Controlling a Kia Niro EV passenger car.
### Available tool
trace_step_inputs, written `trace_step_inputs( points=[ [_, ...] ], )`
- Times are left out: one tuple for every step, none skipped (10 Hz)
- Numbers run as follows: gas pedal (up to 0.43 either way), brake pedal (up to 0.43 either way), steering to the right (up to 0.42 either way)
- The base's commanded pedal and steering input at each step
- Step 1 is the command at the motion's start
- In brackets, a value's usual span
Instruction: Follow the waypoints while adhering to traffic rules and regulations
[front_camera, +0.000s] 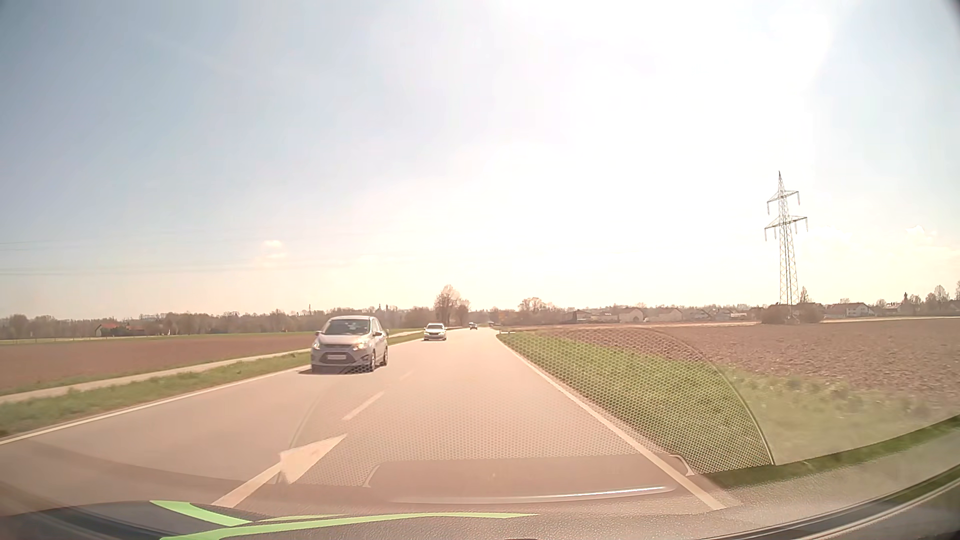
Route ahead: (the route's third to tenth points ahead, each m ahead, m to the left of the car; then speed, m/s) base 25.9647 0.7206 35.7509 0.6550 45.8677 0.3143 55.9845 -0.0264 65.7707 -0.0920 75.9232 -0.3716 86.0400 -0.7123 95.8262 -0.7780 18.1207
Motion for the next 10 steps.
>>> trace_step_inputs(
  points=[
    [0.157, 0.000, 0.000],
    [0.150, 0.000, 0.000],
    [0.138, 0.000, 0.000],
    [0.138, 0.000, 0.000],
    [0.138, 0.000, 0.000],
    [0.138, 0.000, 0.000],
    [0.138, 0.000, 0.000],
    [0.138, 0.000, 0.000],
    [0.138, 0.000, 0.000],
    [0.150, 0.000, 0.000]
  ],
)
